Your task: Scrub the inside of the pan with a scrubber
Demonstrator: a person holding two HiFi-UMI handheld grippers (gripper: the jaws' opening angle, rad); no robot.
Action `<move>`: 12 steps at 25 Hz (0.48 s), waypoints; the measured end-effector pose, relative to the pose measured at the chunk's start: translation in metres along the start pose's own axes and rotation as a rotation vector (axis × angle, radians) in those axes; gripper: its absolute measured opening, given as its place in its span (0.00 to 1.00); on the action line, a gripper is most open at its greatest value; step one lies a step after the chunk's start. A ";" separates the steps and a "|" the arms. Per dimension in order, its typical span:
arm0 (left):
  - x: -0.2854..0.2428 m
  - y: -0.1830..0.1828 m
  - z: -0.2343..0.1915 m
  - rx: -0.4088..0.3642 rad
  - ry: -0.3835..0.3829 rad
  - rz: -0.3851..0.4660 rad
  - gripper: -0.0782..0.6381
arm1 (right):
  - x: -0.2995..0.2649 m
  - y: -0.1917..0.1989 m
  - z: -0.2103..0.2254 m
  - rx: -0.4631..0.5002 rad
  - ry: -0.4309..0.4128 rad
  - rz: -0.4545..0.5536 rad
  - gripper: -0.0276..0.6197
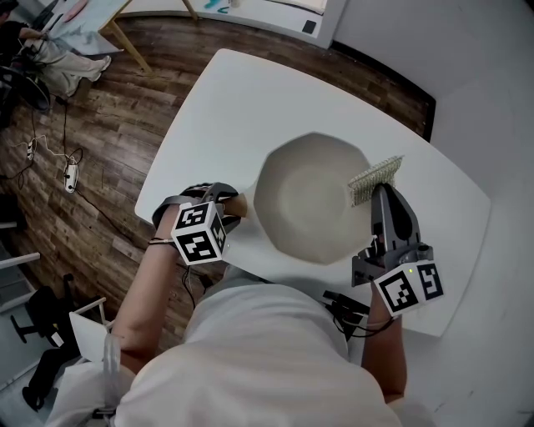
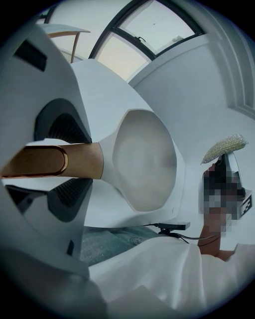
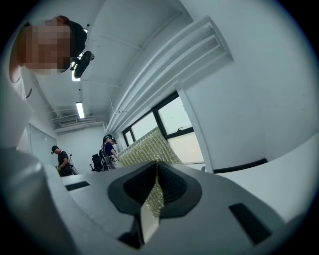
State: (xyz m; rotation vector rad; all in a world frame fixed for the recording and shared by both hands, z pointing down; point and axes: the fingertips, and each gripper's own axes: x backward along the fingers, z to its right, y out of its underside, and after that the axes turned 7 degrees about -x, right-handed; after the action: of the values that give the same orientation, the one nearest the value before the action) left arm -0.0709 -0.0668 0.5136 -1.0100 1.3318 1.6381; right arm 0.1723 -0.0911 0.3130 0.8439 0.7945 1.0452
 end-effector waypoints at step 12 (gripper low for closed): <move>-0.001 0.000 0.000 0.010 0.014 -0.014 0.41 | -0.032 0.052 0.017 0.035 -0.026 -0.166 0.09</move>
State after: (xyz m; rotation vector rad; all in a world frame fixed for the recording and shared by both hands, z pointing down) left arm -0.0709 -0.0670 0.5141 -1.0242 1.3380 1.6158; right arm 0.1563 -0.1110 0.3715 0.8052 0.8486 0.8742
